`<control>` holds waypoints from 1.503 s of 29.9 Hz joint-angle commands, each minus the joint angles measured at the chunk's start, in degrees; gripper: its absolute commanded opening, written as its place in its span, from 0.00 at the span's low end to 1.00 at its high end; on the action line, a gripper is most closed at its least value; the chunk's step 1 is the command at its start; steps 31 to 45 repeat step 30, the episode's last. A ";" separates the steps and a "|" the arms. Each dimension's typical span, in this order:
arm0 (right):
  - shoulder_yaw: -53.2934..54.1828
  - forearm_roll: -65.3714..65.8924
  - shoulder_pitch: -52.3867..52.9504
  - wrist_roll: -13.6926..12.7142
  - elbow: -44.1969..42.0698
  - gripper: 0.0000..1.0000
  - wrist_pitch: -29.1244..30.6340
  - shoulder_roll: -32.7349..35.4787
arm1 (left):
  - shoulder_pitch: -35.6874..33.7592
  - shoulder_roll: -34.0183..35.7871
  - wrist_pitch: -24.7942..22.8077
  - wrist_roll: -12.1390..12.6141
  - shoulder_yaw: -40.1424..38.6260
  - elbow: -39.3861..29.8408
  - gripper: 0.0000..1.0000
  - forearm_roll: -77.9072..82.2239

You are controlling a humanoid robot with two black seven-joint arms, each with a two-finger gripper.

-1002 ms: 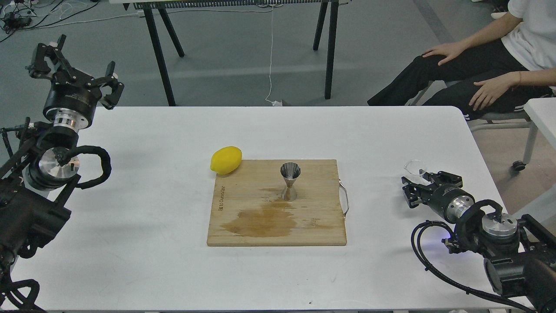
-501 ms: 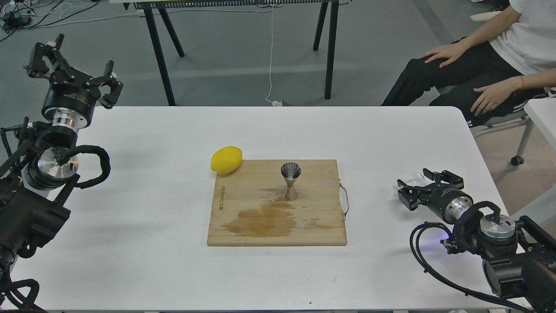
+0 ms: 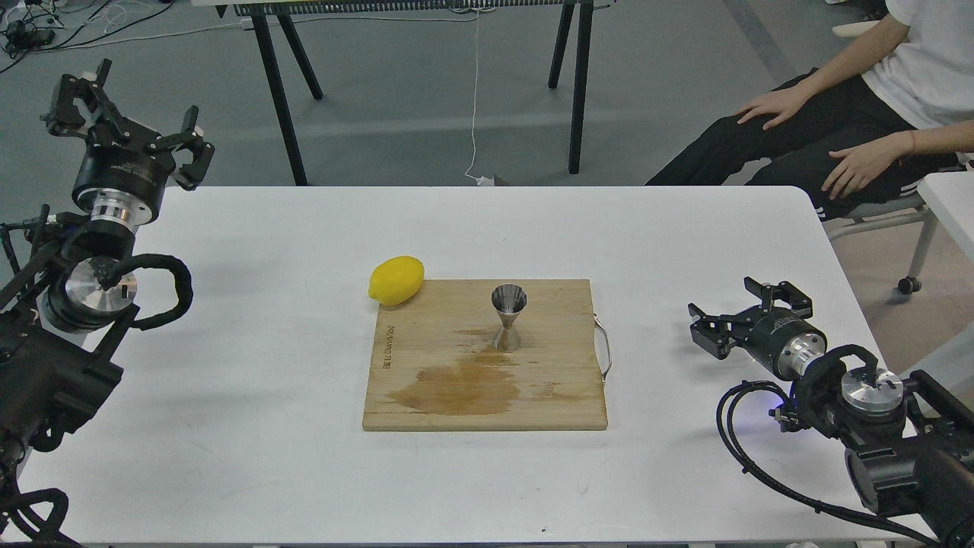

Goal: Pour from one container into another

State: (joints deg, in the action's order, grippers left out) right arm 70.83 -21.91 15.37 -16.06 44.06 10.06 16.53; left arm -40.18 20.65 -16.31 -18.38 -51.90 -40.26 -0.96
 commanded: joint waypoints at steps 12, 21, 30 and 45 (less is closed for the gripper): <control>0.19 0.73 6.51 4.53 -0.12 0.99 15.68 4.65 | -0.60 0.53 0.05 0.01 -0.22 -0.17 1.00 -0.18; 0.01 11.97 12.57 23.53 -0.56 1.00 17.94 5.17 | -0.33 0.44 -0.13 0.01 -0.22 -1.05 1.00 -0.27; -2.98 12.86 17.94 23.44 -0.73 1.00 17.27 8.25 | 0.11 0.35 -0.13 0.01 -0.31 -2.28 1.00 -0.27; -2.98 12.86 17.94 23.44 -0.73 1.00 17.27 8.25 | 0.11 0.35 -0.13 0.01 -0.31 -2.28 1.00 -0.27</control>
